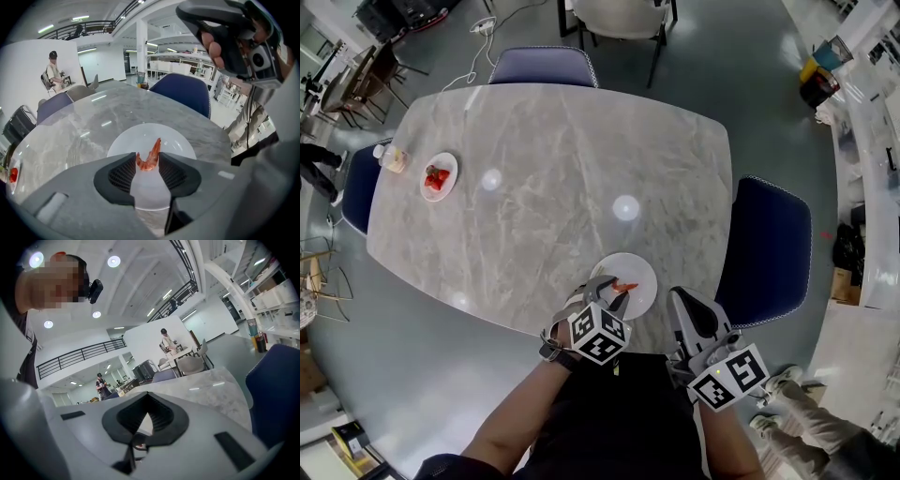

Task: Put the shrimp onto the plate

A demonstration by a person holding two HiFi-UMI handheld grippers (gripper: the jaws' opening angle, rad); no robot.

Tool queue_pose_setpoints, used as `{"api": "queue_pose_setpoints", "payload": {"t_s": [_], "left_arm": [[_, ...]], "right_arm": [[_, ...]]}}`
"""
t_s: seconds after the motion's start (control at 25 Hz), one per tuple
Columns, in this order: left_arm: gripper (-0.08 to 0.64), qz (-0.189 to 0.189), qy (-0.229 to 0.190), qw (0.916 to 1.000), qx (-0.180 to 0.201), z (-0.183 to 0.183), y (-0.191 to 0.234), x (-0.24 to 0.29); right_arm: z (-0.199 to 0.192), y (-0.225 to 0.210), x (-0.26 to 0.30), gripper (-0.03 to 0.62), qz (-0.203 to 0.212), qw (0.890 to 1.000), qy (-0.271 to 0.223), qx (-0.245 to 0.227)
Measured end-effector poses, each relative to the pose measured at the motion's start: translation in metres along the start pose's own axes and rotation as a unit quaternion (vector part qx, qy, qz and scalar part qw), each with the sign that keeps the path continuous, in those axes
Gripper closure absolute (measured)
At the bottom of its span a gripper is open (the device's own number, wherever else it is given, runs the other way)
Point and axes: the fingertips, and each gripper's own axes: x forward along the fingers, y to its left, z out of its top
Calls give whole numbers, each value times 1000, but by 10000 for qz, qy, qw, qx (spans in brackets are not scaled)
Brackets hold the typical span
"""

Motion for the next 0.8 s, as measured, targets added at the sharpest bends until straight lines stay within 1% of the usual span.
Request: {"api": "queue_pose_setpoints", "payload": {"t_s": [0.32,0.52,0.64,0.8], "left_arm": [[424,-2,-12,10000,29,6,0,-5],[425,116,-151,9998,-65,23,1,-30],[425,152,-366,9991,-141,43,-2,-57],[425,297,-929,9951,-185,80,-3,-105]], "right_arm": [[5,4,-2,591,42,9999,120,-2],[17,11,-7,591,3,9998,207,5],[27,21,-8,591,1,9996,291,-31],[39,31,-10,591,-49,9990,442,-65]]}}
